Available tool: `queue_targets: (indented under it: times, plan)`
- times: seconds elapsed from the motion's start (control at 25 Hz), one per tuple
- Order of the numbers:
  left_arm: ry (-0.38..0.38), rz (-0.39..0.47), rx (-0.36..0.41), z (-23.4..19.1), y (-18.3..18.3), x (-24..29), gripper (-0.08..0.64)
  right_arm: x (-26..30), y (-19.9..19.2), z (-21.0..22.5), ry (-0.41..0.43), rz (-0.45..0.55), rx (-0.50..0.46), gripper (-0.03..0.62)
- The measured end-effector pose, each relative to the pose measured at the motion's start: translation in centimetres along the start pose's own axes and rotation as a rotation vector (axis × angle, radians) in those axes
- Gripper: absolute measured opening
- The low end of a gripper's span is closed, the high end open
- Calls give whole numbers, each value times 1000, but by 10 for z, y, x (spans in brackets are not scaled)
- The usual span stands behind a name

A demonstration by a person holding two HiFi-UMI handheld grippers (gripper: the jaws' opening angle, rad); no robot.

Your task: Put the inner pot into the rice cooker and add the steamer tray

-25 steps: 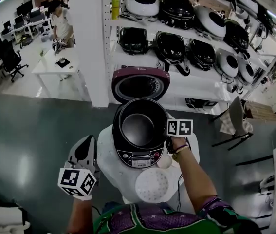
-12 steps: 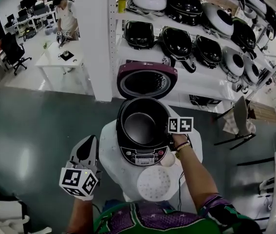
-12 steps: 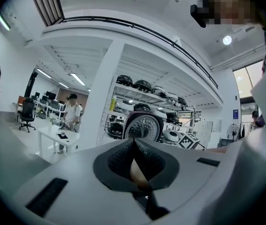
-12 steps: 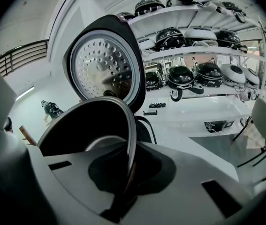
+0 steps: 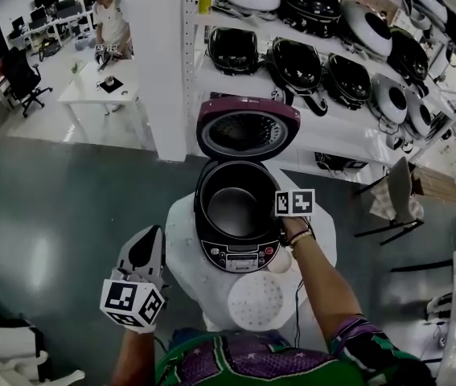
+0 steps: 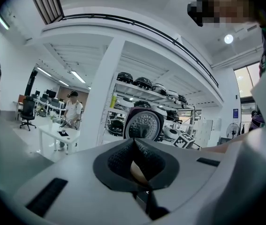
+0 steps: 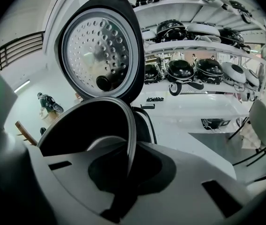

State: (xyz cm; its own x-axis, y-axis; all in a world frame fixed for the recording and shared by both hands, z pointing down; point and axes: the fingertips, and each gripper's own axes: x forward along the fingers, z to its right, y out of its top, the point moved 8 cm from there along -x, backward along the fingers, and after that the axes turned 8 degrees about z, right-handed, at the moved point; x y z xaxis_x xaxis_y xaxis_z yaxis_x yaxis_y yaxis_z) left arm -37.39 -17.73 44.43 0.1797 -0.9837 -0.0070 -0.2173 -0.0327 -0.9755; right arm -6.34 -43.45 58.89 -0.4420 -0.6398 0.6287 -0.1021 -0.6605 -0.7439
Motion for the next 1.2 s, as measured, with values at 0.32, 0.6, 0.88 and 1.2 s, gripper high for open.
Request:
queue_targets:
  times: [0.32,0.6,0.88,1.2]
  plan:
    - [-7,-12,-17,-3,-7,1,21,3,0,-6,-25,-7,-53,28]
    - [-17,-8,-14,-3,-5,4,21,4,0,-13,-79,9,-134,28]
    - [-33,-5,-37,-1,-9,6,21,5,-2,-14,-95,25,-121,40]
    - [-53,-11,-46,3,-12,6,21,0,-3,-14,-60,-19,-133,98]
